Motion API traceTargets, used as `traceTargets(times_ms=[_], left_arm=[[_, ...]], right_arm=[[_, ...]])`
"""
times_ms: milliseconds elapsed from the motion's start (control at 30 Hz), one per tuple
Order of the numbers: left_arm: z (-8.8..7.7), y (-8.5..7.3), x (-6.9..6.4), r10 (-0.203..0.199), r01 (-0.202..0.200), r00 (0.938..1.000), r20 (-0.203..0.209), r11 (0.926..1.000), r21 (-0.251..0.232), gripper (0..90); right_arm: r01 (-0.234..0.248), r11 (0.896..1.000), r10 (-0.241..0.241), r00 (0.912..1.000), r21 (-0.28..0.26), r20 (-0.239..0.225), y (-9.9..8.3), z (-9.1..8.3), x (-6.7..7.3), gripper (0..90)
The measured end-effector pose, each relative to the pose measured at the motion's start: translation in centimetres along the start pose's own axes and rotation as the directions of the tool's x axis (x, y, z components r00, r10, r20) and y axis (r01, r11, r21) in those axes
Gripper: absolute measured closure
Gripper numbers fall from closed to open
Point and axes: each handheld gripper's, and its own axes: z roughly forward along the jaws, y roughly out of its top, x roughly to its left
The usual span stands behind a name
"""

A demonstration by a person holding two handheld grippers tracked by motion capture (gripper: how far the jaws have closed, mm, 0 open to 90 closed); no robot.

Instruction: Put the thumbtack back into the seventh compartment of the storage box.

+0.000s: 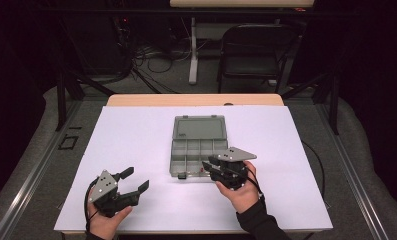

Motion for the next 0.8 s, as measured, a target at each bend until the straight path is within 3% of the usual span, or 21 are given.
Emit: traceTargets(times_ms=[800], left_arm=[[0.0,0.0,0.1,-0.001,0.001,1.0000,-0.001,1.0000,-0.001,28.1]], right_arm=[[-0.044,0.997,0.040,0.9978,0.069,0.053,-0.5,3.0,-2.1,68.9]])
